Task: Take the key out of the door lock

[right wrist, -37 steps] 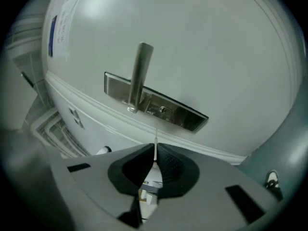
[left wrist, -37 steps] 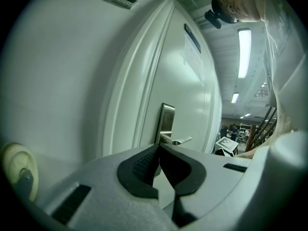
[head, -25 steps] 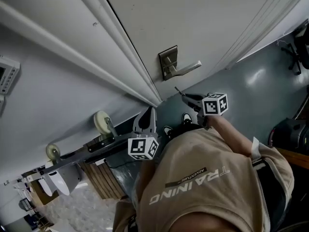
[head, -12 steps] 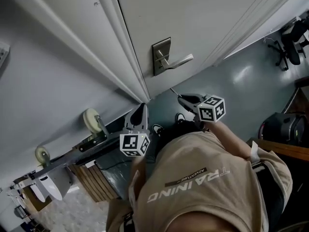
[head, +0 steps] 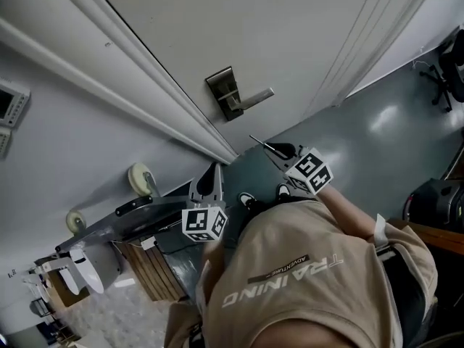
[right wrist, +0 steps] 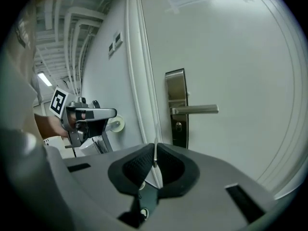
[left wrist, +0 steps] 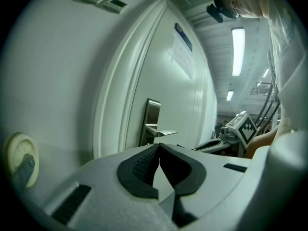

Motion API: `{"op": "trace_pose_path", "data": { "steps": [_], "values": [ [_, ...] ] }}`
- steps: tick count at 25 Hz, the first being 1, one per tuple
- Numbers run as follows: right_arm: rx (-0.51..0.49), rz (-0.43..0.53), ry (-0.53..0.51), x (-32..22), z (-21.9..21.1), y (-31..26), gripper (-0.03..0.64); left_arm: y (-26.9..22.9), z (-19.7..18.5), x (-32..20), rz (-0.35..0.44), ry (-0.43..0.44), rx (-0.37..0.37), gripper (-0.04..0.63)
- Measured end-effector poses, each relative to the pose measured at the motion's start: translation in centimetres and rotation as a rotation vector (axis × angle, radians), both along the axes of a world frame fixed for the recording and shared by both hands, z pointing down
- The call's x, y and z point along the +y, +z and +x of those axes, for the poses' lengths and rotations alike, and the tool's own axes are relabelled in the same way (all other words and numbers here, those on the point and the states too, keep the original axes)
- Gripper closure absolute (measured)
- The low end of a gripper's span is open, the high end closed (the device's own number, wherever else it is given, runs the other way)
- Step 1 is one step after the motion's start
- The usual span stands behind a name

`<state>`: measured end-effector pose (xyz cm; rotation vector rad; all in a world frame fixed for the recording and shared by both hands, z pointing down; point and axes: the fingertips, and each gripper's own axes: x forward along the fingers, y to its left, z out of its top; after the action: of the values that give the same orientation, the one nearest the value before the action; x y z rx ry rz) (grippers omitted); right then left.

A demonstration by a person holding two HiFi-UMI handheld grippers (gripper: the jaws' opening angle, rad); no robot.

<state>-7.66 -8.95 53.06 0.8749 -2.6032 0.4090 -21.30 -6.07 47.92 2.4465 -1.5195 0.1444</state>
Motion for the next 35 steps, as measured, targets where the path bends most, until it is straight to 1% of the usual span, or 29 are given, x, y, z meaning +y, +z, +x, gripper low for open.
{"op": "trace_pose_path", "data": {
  "steps": [6, 12, 15, 17, 20, 25, 29, 33, 35],
  "values": [
    [-0.147, 0.015, -0.018, -1.1, 2.3, -2.7, 0.588, -2.4, 2.7, 1.0, 0.023, -0.053, -0.061, 0.586],
    [-0.217, 0.108, -0.053, -2.5, 2.7, -5.3, 0.588, -4.5, 3.6, 1.9, 0.051, -0.117, -0.113, 0.586],
    [-0.222, 0.142, -0.065, -2.2, 2.7, -6.2, 0.588, -4.9, 4.0, 2.2, 0.062, -0.127, -0.132, 0.586],
    [-0.220, 0.163, -0.069, -1.4, 2.7, -6.6, 0.588, -5.0, 4.3, 2.3, 0.067, -0.125, -0.130, 0.586],
    [-0.220, 0.197, -0.060, -0.6, 2.9, -7.6, 0.588, -5.2, 4.8, 2.1, 0.078, -0.102, -0.119, 0.586],
    [-0.219, 0.222, -0.021, -0.3, 3.0, -8.9, 0.588, -5.6, 4.8, 1.7, 0.100, -0.060, -0.099, 0.586],
    [-0.196, 0.266, -0.020, -0.1, 2.3, -10.1, 0.588, -6.0, 4.2, 1.6, 0.138, -0.048, -0.078, 0.586],
    [-0.161, 0.298, -0.025, 0.0, 1.2, -11.0, 0.588, -5.8, 3.2, 1.6, 0.143, -0.049, -0.047, 0.586],
    [-0.141, 0.309, -0.035, 0.3, 0.7, -11.2, 0.588, -5.9, 3.1, 1.8, 0.154, -0.042, -0.044, 0.586]
  ]
}}
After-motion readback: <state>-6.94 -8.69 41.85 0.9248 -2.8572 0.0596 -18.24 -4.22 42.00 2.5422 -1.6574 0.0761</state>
